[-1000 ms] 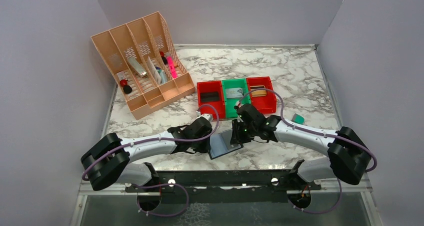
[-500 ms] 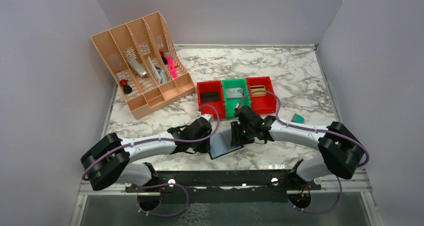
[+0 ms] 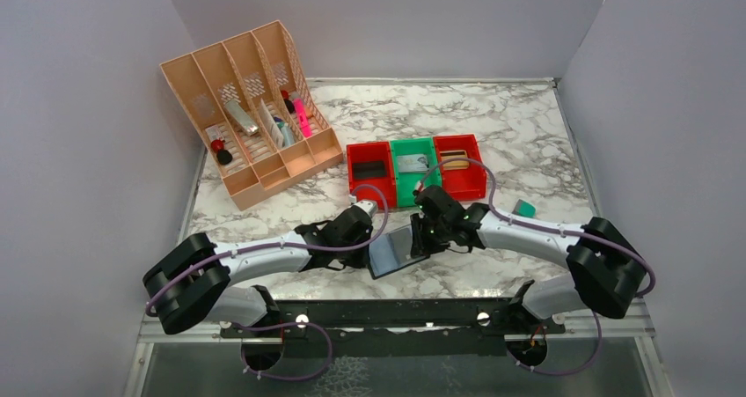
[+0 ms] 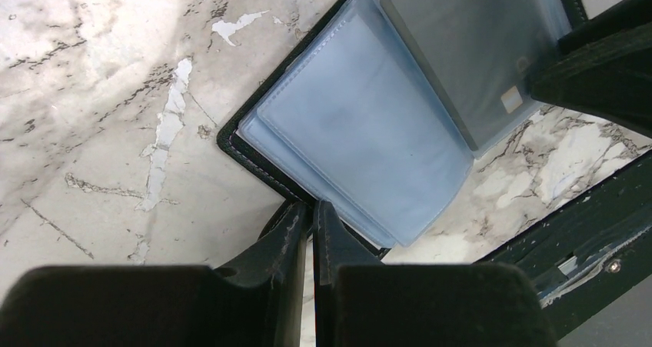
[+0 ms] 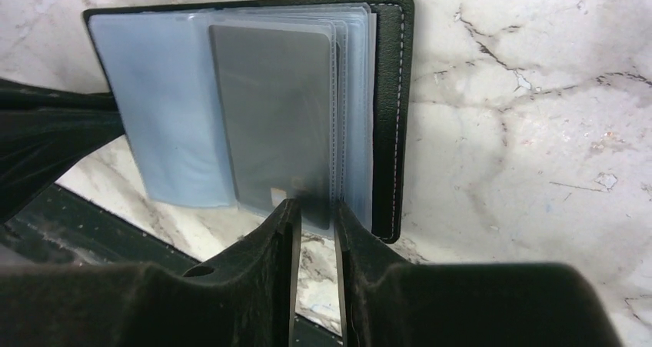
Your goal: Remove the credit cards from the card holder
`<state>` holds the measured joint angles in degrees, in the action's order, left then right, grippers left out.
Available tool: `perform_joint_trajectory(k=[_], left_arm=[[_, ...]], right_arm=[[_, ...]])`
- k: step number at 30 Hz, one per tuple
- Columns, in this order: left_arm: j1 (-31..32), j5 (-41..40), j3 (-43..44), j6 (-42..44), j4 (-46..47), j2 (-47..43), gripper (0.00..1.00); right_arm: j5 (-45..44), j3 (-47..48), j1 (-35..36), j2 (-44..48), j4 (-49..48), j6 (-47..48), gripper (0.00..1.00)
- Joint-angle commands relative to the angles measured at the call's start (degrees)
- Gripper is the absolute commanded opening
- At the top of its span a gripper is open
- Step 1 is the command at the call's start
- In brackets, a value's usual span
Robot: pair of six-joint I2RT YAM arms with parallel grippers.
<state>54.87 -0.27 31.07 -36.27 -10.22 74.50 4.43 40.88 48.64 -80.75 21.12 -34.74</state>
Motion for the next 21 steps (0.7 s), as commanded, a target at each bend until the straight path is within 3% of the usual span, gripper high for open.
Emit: perform_joint_trajectory(k=[1,14,21], left_arm=[[0.23,1.32,-1.01,0.60,4.38,0.71,0.11],[0.24,0.66,0.35,1.89,3.56,0.82,0.11],[0.24,0.63,-0.30,1.56,3.18,-0.10,0.11]], right_arm=[[5.19,1.29,0.14,4.19,-1.11,1.93,0.27],[9.08,-1.59,0.18,5.59,-5.67,-2.09,0.30],[4.39,-1.32,0.14,5.38,-2.14,-4.01,0.35]])
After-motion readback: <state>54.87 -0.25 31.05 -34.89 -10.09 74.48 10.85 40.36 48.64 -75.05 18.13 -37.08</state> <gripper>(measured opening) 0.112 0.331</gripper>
